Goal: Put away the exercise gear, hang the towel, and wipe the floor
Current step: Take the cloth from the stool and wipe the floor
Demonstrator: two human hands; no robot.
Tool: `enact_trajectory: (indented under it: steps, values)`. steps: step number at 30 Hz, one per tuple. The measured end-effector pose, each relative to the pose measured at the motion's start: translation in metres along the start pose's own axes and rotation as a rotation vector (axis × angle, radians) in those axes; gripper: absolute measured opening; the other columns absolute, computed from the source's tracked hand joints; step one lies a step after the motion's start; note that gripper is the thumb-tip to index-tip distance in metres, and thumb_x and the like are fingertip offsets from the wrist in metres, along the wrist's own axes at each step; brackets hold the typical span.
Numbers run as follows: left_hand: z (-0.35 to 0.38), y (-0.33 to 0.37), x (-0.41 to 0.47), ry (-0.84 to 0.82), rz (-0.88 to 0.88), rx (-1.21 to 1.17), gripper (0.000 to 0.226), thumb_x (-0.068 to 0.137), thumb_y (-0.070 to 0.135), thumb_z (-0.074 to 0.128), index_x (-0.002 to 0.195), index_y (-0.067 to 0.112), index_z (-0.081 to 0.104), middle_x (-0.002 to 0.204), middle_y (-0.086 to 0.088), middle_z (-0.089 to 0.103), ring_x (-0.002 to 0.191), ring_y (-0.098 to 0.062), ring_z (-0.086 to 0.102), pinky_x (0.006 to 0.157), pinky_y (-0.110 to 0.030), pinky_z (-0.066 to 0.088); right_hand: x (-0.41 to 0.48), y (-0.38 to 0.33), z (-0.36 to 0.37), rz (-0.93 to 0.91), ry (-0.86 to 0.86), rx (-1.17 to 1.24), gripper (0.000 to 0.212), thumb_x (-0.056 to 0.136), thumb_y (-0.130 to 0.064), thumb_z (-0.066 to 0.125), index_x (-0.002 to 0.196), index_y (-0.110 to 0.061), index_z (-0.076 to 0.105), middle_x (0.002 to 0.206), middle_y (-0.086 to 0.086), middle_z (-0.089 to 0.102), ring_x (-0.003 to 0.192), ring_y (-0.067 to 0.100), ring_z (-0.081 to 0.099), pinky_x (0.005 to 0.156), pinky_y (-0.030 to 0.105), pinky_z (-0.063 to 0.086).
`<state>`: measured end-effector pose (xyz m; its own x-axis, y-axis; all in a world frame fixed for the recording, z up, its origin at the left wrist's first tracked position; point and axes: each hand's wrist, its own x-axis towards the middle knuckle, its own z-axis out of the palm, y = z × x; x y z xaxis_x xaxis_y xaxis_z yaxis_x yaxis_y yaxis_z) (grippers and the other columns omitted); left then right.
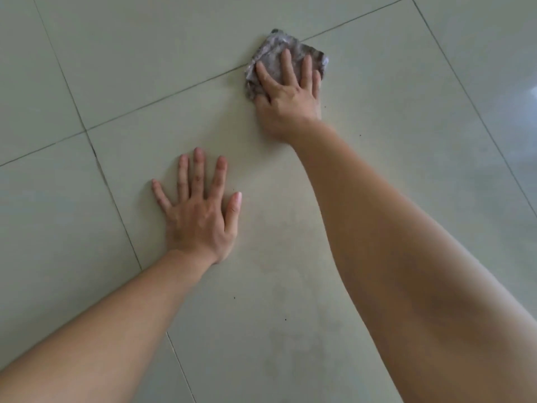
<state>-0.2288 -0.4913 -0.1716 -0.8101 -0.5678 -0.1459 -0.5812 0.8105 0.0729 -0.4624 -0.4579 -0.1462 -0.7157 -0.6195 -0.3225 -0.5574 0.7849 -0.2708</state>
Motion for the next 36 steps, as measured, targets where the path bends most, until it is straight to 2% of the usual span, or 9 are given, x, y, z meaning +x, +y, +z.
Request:
enact_trajectory:
  steps: [4, 6, 11, 13, 18, 21, 27, 30, 36]
  values:
    - [-0.003, -0.003, -0.003, 0.004, 0.001, 0.006, 0.065, 0.097, 0.057, 0.019, 0.157, 0.031, 0.019, 0.166, -0.007, 0.011, 0.153, -0.028, 0.008, 0.113, -0.071, 0.006, -0.054, 0.006, 0.020, -0.387, -0.042, -0.055, 0.054, 0.104, -0.057, 0.020, 0.157, -0.046, 0.018, 0.170, -0.001, 0.002, 0.155, 0.032, -0.010, 0.125, 0.044, -0.009]
    - [-0.004, -0.002, -0.004, 0.022, -0.006, -0.009, 0.065, 0.097, 0.056, 0.021, 0.156, 0.030, 0.021, 0.166, -0.007, 0.012, 0.152, -0.028, 0.009, 0.113, -0.070, 0.006, -0.043, 0.039, 0.010, -0.468, -0.025, -0.113, 0.052, 0.104, -0.057, 0.022, 0.155, -0.048, 0.023, 0.169, -0.002, 0.010, 0.156, 0.032, -0.001, 0.126, 0.043, -0.003]
    - [-0.001, 0.002, -0.002, 0.059, 0.007, -0.009, 0.066, 0.096, 0.055, 0.027, 0.156, 0.028, 0.025, 0.165, -0.007, 0.014, 0.152, -0.030, 0.012, 0.113, -0.071, 0.006, 0.040, 0.142, -0.061, 0.188, 0.077, -0.078, 0.058, 0.103, -0.062, 0.017, 0.158, -0.046, 0.011, 0.170, 0.004, -0.004, 0.155, 0.037, -0.007, 0.125, 0.048, -0.006]
    - [0.000, 0.002, 0.000, 0.060, 0.014, -0.005, 0.066, 0.096, 0.055, 0.028, 0.156, 0.028, 0.024, 0.165, -0.008, 0.013, 0.152, -0.030, 0.012, 0.113, -0.071, 0.005, 0.053, 0.148, -0.068, 0.288, 0.080, -0.058, 0.060, 0.102, -0.060, 0.017, 0.159, -0.044, 0.009, 0.170, 0.007, -0.005, 0.154, 0.040, -0.007, 0.125, 0.050, -0.003]
    - [-0.002, -0.003, -0.001, 0.025, 0.003, 0.002, 0.065, 0.097, 0.055, 0.026, 0.156, 0.028, 0.023, 0.166, -0.008, 0.011, 0.152, -0.030, 0.010, 0.113, -0.071, 0.005, -0.005, 0.080, -0.016, 0.049, 0.110, -0.018, 0.056, 0.104, -0.055, 0.020, 0.158, -0.044, 0.016, 0.170, 0.003, -0.001, 0.155, 0.035, -0.008, 0.125, 0.046, -0.007]
    - [-0.003, -0.002, -0.002, 0.035, -0.003, -0.016, 0.065, 0.097, 0.054, 0.027, 0.156, 0.028, 0.024, 0.166, -0.007, 0.012, 0.152, -0.030, 0.010, 0.113, -0.071, 0.005, -0.017, 0.090, -0.021, -0.100, 0.058, -0.058, 0.054, 0.103, -0.058, 0.021, 0.157, -0.048, 0.017, 0.170, -0.002, 0.002, 0.156, 0.030, -0.006, 0.125, 0.044, -0.006]
    - [-0.001, 0.001, -0.001, 0.055, -0.002, -0.030, 0.067, 0.096, 0.055, 0.029, 0.156, 0.027, 0.024, 0.165, -0.008, 0.013, 0.152, -0.030, 0.009, 0.113, -0.070, 0.005, 0.060, 0.175, -0.089, 0.272, 0.050, -0.096, 0.067, 0.095, -0.063, 0.020, 0.158, -0.045, 0.007, 0.170, 0.004, -0.004, 0.153, 0.041, -0.003, 0.124, 0.056, 0.001]
    - [0.000, 0.000, 0.004, 0.052, 0.005, -0.031, 0.066, 0.096, 0.055, 0.026, 0.156, 0.026, 0.025, 0.165, -0.009, 0.014, 0.152, -0.031, 0.010, 0.113, -0.070, 0.004, 0.053, 0.187, -0.087, 0.413, 0.076, -0.040, 0.069, 0.093, -0.061, 0.023, 0.158, -0.044, 0.008, 0.170, 0.004, -0.005, 0.153, 0.041, -0.003, 0.123, 0.053, -0.002]
    - [-0.002, 0.003, 0.007, 0.005, -0.007, -0.036, 0.067, 0.095, 0.055, 0.022, 0.156, 0.028, 0.022, 0.166, -0.008, 0.011, 0.152, -0.031, 0.008, 0.112, -0.071, 0.003, -0.054, 0.129, -0.019, 0.290, 0.095, 0.074, 0.067, 0.096, -0.057, 0.027, 0.159, -0.042, 0.011, 0.169, 0.006, -0.007, 0.154, 0.036, -0.011, 0.125, 0.049, -0.007]
